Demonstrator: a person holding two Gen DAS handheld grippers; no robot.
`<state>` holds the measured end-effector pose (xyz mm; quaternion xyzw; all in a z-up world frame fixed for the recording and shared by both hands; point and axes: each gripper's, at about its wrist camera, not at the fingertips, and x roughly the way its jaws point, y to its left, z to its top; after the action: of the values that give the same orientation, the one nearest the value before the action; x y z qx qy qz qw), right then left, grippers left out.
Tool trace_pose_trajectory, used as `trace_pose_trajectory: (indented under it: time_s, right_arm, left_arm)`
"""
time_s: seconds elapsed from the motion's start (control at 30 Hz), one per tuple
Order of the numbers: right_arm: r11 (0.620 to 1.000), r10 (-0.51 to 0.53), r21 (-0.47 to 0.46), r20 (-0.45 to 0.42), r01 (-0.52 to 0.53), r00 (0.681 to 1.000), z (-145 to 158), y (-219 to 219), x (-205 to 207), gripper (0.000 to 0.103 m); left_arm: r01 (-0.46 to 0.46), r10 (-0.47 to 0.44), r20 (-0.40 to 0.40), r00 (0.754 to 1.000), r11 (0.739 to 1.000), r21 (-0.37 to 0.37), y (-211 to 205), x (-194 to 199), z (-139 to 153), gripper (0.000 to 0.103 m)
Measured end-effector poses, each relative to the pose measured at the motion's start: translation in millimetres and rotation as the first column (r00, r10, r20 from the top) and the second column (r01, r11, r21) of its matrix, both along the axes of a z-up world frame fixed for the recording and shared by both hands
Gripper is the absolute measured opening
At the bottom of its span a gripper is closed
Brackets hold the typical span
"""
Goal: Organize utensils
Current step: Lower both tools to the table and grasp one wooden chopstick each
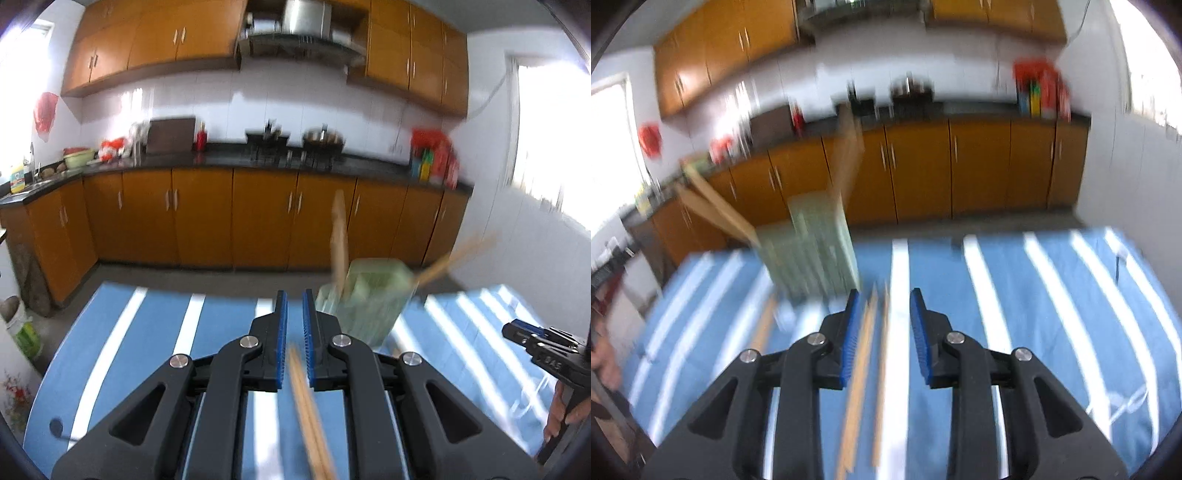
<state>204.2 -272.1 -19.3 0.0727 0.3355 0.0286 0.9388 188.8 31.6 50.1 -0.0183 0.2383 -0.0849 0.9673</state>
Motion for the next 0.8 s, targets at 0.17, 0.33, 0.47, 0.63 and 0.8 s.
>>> trace_pose_trajectory:
  time_s: [0.17,0.33,0.47,0.63,0.8]
  right_arm:
    - [0.999,0.042,0.033,-0.204,-0.036,0.978,-85,15,1,0.021]
    - [0.999,0.051,0.025,-0.270,-0.045,0.962,-117,29,2,0.021]
    - [0.999,0.025,-0.018,-0.253,-0.031,0.967,-116,28,2,0.008]
    - [0.997,-0.073,-0.002,-0.251,0.075,0.965,-114,3,1,0.007]
    - [0.998,-0.069,-0.010,-0.247,0.069,0.967,-115,1,0,0.007]
  left_arm:
    - [0.015,-0.014,-0.179,0.984,1.000,0.004,7,-5,-64,0.009]
    - [0.024,-0.037,-0.286,0.958,0.999,-0.048,5,-10,-100,0.009]
    - [0.035,-0.062,-0.335,0.940,0.996,-0.085,0,-9,-114,0.009]
    - [0.066,-0.103,-0.382,0.918,0.992,-0.109,-9,-9,-133,0.009]
    - [0.087,-0.124,-0.417,0.900,0.990,-0.108,-17,-7,-144,0.009]
